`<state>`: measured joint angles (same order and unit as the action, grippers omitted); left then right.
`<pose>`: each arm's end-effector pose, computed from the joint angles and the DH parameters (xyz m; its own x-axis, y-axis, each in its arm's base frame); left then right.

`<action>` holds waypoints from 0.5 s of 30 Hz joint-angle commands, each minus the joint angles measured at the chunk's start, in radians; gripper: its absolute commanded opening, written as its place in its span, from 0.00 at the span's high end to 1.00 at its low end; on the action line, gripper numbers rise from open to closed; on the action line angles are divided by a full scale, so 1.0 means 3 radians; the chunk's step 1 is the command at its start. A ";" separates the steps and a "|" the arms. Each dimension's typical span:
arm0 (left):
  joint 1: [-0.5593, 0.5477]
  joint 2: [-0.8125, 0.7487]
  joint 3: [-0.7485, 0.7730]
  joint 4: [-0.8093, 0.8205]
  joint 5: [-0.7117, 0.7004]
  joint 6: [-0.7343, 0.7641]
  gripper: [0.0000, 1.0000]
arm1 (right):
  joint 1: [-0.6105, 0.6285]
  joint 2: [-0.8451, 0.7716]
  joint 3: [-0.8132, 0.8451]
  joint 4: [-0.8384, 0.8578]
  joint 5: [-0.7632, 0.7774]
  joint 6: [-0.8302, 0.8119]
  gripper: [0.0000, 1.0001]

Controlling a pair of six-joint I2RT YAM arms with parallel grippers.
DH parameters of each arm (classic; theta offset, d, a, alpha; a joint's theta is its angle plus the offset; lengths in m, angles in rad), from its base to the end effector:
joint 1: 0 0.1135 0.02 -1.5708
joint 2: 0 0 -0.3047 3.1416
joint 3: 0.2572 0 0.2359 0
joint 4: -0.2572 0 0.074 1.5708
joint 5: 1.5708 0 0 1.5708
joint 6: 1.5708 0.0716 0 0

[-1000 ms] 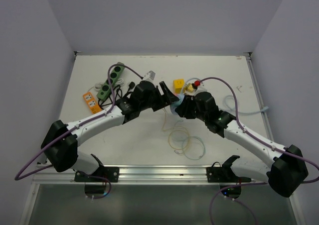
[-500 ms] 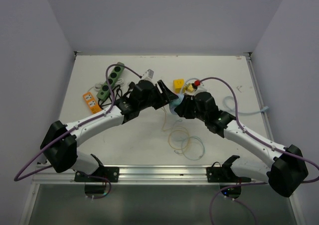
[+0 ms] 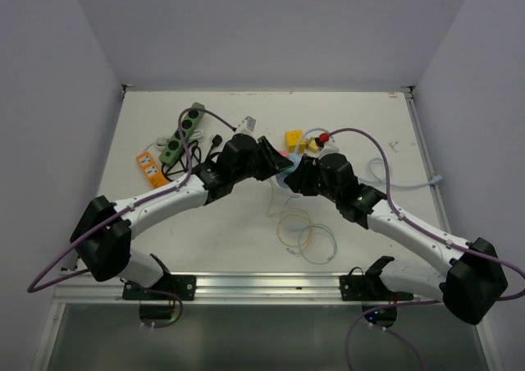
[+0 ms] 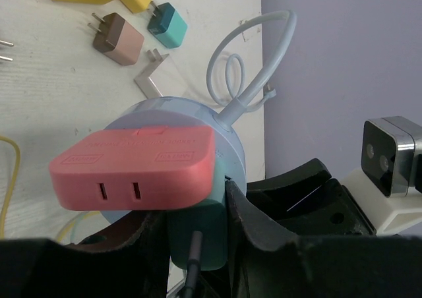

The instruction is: Pull the plug off the socket

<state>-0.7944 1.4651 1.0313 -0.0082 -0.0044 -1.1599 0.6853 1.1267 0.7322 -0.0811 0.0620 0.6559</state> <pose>0.2467 -0.2507 0.3128 -0.7712 -0.5231 -0.3628 0.0091 0.5608 -0.8279 0.1980 0.1561 0.2898 -0.6402 0.2629 -0.7218 -0.2506 0.8168 0.5197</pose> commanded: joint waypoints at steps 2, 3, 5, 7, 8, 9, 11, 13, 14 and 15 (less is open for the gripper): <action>-0.0021 -0.0067 -0.0073 0.0180 -0.0057 -0.0025 0.87 | 0.0037 -0.0038 -0.0083 0.0347 0.0192 -0.0034 1.00; -0.0021 -0.0087 -0.0093 0.0211 -0.0052 -0.0035 0.94 | 0.0042 -0.0038 -0.0119 0.0332 0.0238 -0.0039 1.00; -0.0021 -0.0148 -0.0144 0.0247 -0.0052 -0.0066 1.00 | 0.0037 -0.0043 -0.0226 0.0291 0.0421 -0.0029 1.00; -0.0021 -0.0194 -0.0165 0.0247 -0.0062 -0.0071 1.00 | 0.0027 -0.0054 -0.0313 0.0205 0.0590 0.0022 1.00; -0.0021 -0.0240 -0.0191 0.0257 -0.0057 -0.0071 1.00 | 0.0012 -0.0054 -0.0405 0.0209 0.0637 0.0022 1.00; -0.0016 -0.0266 -0.0211 0.0268 -0.0057 -0.0076 1.00 | -0.0044 -0.0059 -0.0446 0.0224 0.0622 0.0028 1.00; -0.0016 -0.0348 -0.0252 0.0273 -0.0062 -0.0086 1.00 | -0.0111 -0.0074 -0.0548 0.0239 0.0591 0.0043 1.00; -0.0016 -0.0399 -0.0273 0.0268 -0.0057 -0.0102 1.00 | -0.0198 -0.0079 -0.0605 0.0255 0.0606 0.0058 1.00; -0.0021 -0.0455 -0.0293 0.0268 -0.0062 -0.0107 1.00 | -0.0218 -0.0094 -0.0641 0.0250 0.0606 0.0058 1.00; -0.0021 -0.0481 -0.0298 0.0258 -0.0052 -0.0112 1.00 | -0.0279 -0.0100 -0.0646 0.0250 0.0611 0.0058 1.00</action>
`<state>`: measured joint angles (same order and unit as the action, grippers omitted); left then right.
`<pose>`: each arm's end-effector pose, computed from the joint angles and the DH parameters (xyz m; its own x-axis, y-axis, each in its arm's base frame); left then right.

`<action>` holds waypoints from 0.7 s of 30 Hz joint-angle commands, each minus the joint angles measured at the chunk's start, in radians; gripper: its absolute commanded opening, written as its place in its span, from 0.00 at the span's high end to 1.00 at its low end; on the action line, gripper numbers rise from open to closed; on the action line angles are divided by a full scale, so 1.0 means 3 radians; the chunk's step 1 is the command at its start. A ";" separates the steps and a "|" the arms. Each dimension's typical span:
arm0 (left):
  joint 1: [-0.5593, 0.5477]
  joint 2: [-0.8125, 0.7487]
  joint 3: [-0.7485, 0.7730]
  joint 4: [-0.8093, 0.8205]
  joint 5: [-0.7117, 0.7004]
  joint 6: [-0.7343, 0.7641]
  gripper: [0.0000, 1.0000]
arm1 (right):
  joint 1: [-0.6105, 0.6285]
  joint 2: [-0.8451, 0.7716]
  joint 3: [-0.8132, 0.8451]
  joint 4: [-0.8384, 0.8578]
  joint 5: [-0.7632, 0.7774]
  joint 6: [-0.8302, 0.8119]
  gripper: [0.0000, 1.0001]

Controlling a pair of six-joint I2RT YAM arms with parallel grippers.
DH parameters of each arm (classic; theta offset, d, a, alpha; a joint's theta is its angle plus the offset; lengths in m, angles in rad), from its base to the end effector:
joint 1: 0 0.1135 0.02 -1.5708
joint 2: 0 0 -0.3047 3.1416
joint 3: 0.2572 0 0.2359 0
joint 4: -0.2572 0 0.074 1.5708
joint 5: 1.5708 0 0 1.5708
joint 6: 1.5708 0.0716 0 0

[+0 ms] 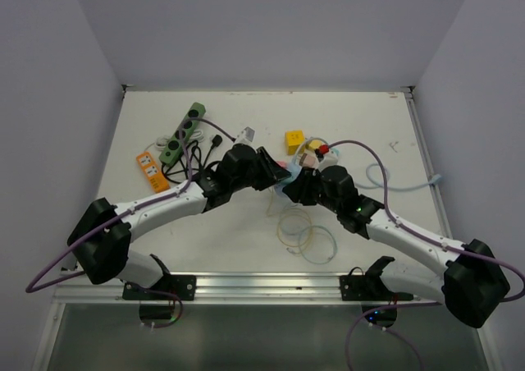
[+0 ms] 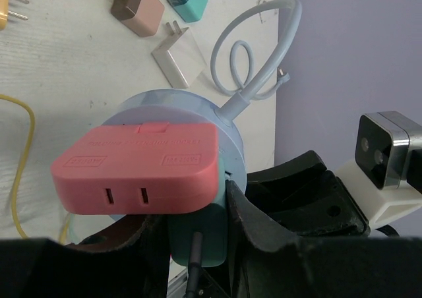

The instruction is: Pull the plug off the socket

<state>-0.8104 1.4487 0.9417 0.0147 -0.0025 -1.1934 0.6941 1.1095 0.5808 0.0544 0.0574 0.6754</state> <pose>0.2343 -0.2461 0.2888 -0.7922 -0.5160 -0.3258 -0.0364 0.5729 -0.8188 0.1879 0.1510 0.2566 -0.6487 0.2722 -0.7107 -0.2483 0.8070 0.5358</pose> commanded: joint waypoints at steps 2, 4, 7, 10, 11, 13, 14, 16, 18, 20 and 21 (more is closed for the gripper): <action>0.0037 -0.0508 -0.0020 0.0171 -0.0048 -0.0015 1.00 | -0.0365 -0.0042 -0.0167 -0.0197 0.0627 -0.0002 1.00; 0.0037 -0.0564 -0.0025 0.0151 -0.0063 -0.0025 1.00 | -0.0432 -0.0027 -0.0182 -0.0202 0.0657 0.0009 1.00; 0.0043 -0.0743 -0.0071 0.0125 -0.0099 -0.0036 1.00 | -0.0488 0.0024 -0.0192 -0.0202 0.0668 0.0024 1.00; 0.0043 -0.0865 -0.0081 0.0033 -0.0155 -0.0031 1.00 | -0.0539 0.0085 -0.0192 -0.0100 0.0652 0.0034 1.00; 0.0058 -0.0907 -0.0096 0.0002 -0.0165 -0.0031 1.00 | -0.0549 0.0101 -0.0167 -0.0110 0.0657 0.0049 1.00; 0.0068 -0.0963 -0.0132 -0.0008 -0.0186 -0.0021 1.00 | -0.0565 0.0141 -0.0146 -0.0074 0.0612 0.0014 1.00; 0.0088 -0.1004 -0.0158 -0.0043 -0.0186 -0.0015 1.00 | -0.0565 0.0142 -0.0101 -0.0064 0.0556 -0.0001 1.00; 0.0155 -0.1029 -0.0193 -0.0155 -0.0161 0.0036 1.00 | -0.0565 0.0116 -0.0049 -0.0053 0.0489 -0.0062 1.00; 0.0211 -0.1030 -0.0214 -0.0187 -0.0105 0.0193 1.00 | -0.0565 0.0081 0.0048 -0.0104 0.0438 -0.0134 1.00; 0.0303 -0.0979 -0.0240 -0.0131 -0.0038 0.0413 1.00 | -0.0565 -0.0001 0.0150 -0.0171 0.0392 -0.0185 1.00; 0.0334 -0.0943 -0.0224 -0.0161 0.0069 0.0627 1.00 | -0.0570 -0.0037 0.0181 -0.0252 0.0376 -0.0211 1.00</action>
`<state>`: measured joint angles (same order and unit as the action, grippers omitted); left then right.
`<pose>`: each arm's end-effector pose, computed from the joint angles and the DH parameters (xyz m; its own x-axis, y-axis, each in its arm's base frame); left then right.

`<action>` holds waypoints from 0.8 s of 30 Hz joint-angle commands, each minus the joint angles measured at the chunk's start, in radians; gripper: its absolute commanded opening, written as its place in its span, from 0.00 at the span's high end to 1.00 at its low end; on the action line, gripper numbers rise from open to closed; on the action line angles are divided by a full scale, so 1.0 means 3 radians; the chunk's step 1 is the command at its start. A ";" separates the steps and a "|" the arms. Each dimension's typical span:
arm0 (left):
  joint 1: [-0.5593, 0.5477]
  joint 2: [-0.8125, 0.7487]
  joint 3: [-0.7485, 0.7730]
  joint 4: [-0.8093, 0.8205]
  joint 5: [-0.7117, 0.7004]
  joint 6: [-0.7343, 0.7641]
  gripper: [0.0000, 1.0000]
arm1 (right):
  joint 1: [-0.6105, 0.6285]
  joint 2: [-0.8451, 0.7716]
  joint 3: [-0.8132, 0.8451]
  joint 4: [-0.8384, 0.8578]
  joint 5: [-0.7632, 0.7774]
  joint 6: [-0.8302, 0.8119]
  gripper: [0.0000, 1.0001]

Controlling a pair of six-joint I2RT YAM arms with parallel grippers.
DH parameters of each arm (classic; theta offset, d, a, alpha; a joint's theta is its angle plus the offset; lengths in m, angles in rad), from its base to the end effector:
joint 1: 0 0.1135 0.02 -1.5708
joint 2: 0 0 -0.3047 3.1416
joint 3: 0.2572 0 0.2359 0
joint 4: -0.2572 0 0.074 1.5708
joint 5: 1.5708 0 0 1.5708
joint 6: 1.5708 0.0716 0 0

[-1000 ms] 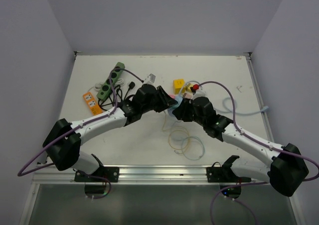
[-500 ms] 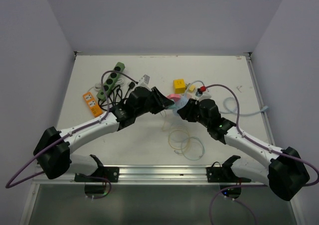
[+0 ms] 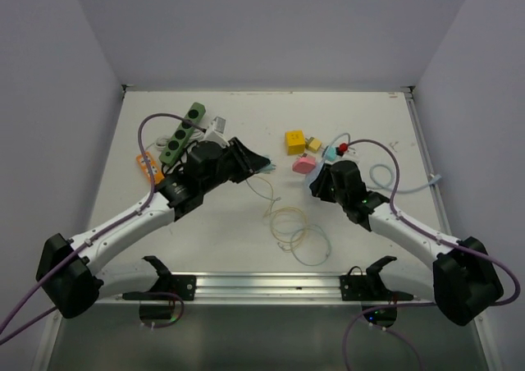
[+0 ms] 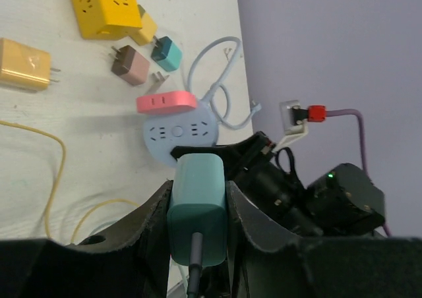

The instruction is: Pull the plug off the socket

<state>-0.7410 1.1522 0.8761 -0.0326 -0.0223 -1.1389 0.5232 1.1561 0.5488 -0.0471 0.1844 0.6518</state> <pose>0.2008 -0.1816 0.3432 -0.6925 -0.5970 -0.4050 0.0724 0.5010 -0.8624 0.2087 0.1052 0.2236 -0.6407 0.3189 -0.6985 0.0295 0.9192 0.3926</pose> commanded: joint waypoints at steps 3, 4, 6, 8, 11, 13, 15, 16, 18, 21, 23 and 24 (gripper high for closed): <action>0.0296 0.0275 0.0061 -0.0075 0.0390 0.0849 0.96 | 0.0000 -0.0335 0.0405 -0.0078 -0.0129 -0.0234 1.00; 0.0383 0.0372 0.0041 -0.0035 0.0457 0.0932 0.95 | 0.0000 -0.0371 0.0451 -0.0119 -0.0149 -0.0255 1.00; 0.0455 0.0469 0.0025 0.0016 0.0499 0.1151 0.94 | 0.0000 -0.0468 0.0502 -0.0231 -0.0241 -0.0296 1.00; 0.0496 0.0643 0.0050 0.0052 0.0499 0.1346 0.93 | 0.0005 -0.0535 0.0574 -0.0333 -0.0292 -0.0321 1.00; 0.0552 0.0960 0.0178 0.0170 0.0550 0.1643 0.90 | 0.0000 -0.0642 0.0635 -0.0405 -0.0390 -0.0357 1.00; 0.0573 0.1185 0.0245 0.0231 0.0560 0.1786 0.89 | 0.0000 -0.0678 0.0686 -0.0441 -0.0461 -0.0388 1.00; 0.0593 0.1389 0.0281 0.0313 0.0606 0.1904 0.87 | 0.0000 -0.0699 0.0707 -0.0482 -0.0502 -0.0403 1.00; 0.0599 0.1456 0.0301 0.0389 0.0637 0.1940 0.87 | 0.0000 -0.0709 0.0717 -0.0487 -0.0543 -0.0413 1.00; 0.0614 0.1644 0.0367 0.0456 0.0744 0.2067 0.84 | 0.0000 -0.0724 0.0727 -0.0513 -0.0553 -0.0419 1.00; 0.0614 0.1834 0.0444 0.0533 0.0856 0.2139 0.78 | 0.0005 -0.0760 0.0728 -0.0564 -0.0579 -0.0424 1.00; 0.0614 0.1891 0.0455 0.0553 0.0908 0.2114 0.68 | 0.0000 -0.0770 0.0717 -0.0579 -0.0589 -0.0424 1.00; 0.0614 0.1916 0.0439 0.0574 0.0928 0.2079 0.64 | 0.0000 -0.0770 0.0712 -0.0579 -0.0599 -0.0424 1.00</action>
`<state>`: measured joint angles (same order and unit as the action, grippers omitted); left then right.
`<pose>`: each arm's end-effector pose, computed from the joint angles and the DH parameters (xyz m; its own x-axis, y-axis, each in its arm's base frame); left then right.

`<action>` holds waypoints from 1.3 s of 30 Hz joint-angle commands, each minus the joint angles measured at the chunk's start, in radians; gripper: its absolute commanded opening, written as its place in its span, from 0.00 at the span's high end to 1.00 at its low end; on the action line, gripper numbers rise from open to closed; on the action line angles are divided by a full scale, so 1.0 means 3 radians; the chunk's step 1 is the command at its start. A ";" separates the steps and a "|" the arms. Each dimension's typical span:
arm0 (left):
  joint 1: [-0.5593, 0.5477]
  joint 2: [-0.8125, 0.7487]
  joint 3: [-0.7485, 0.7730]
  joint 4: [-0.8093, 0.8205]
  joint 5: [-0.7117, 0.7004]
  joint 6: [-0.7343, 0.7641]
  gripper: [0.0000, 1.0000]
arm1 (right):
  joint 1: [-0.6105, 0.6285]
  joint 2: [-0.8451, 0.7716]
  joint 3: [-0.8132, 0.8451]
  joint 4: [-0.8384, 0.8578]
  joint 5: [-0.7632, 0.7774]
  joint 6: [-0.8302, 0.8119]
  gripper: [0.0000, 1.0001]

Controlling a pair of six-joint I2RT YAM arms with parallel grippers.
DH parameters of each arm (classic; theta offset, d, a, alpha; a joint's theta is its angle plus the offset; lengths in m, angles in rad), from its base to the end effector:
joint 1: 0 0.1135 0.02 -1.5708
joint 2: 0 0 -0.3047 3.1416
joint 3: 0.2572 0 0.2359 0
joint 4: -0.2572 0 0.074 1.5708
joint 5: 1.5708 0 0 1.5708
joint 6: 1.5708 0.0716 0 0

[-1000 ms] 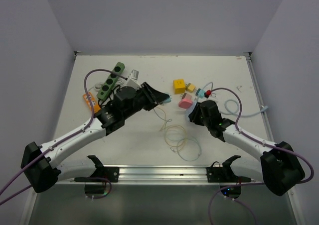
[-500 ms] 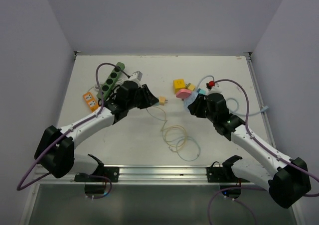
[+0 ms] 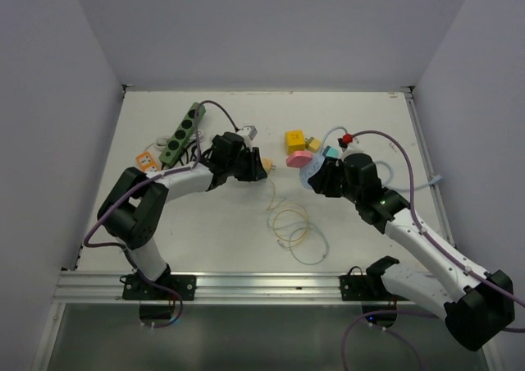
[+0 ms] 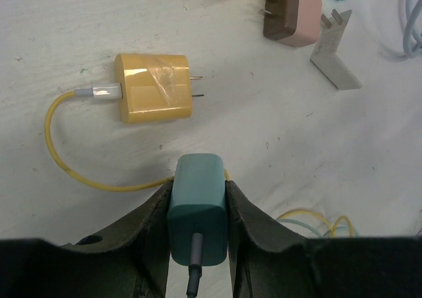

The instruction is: Pull the plug off the socket

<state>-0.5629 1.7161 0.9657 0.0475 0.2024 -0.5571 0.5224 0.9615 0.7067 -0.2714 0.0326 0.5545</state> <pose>0.3153 -0.2160 0.2101 -0.8090 -0.1019 -0.5789 0.2648 0.8161 -0.5137 0.1809 0.1015 0.2908 -0.6198 0.2504 -0.7438 -0.1740 0.8803 0.4414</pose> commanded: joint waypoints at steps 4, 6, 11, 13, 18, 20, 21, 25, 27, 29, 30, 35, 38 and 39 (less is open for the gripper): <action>0.0025 -0.0009 0.0059 0.0363 0.0128 0.0103 0.49 | 0.0002 -0.0096 0.0160 0.0179 -0.0093 -0.0100 1.00; 0.0030 -0.0080 0.0008 0.0368 0.0088 0.0098 0.42 | 0.0007 -0.0066 0.0155 0.0189 -0.0098 -0.0100 1.00; 0.0051 -0.0254 -0.0038 0.0307 0.0016 0.0129 0.29 | 0.0002 0.0011 0.0191 0.0199 -0.0196 -0.0140 1.00; 0.0051 -0.0392 -0.0084 0.0277 -0.0030 0.0139 0.23 | 0.0007 0.0057 0.0247 0.0174 -0.0201 -0.0176 1.00; 0.0056 -0.0775 -0.0151 0.0169 -0.0229 0.0374 0.11 | 0.0002 0.0134 0.0334 0.0102 -0.0185 -0.0258 1.00; 0.0056 -0.0883 -0.0166 0.0113 -0.0235 0.0583 0.08 | 0.0002 0.0149 0.0375 0.0066 -0.0185 -0.0278 1.00; 0.0056 -0.0984 -0.0177 0.0103 -0.0220 0.0650 0.07 | 0.0007 0.0154 0.0390 0.0056 -0.0185 -0.0309 1.00; 0.0056 -0.1235 -0.0217 0.0026 -0.0184 0.0967 0.04 | 0.0002 0.0200 0.0492 -0.0041 -0.0191 -0.0396 1.00; 0.0051 -0.1368 -0.0253 0.0016 -0.0092 0.1141 0.00 | 0.0002 0.0226 0.0533 -0.0107 -0.0201 -0.0457 1.00; 0.0051 -0.1430 -0.0238 -0.0056 0.0000 0.1309 0.00 | 0.0002 0.0251 0.0589 -0.0169 -0.0206 -0.0488 1.00; 0.0051 -0.1471 -0.0197 -0.0142 0.0091 0.1351 0.00 | 0.0002 0.0257 0.0610 -0.0194 -0.0221 -0.0529 1.00; -0.0031 -0.1548 0.0032 -0.0449 0.0246 0.1560 0.00 | 0.0007 0.0303 0.0763 -0.0337 -0.0328 -0.0662 1.00; -0.0245 -0.1527 0.0155 -0.0598 0.0118 0.1728 0.01 | 0.0007 0.0354 0.0845 -0.0399 -0.0436 -0.0754 1.00; -0.0372 -0.1497 0.0232 -0.0654 0.0012 0.1765 0.01 | 0.0007 0.0374 0.0860 -0.0414 -0.0461 -0.0789 1.00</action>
<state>-0.6064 1.2808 0.9524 -0.0982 0.2287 -0.1226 0.5220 1.0706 0.8917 -0.4244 -0.0429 0.3828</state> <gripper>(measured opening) 0.993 0.370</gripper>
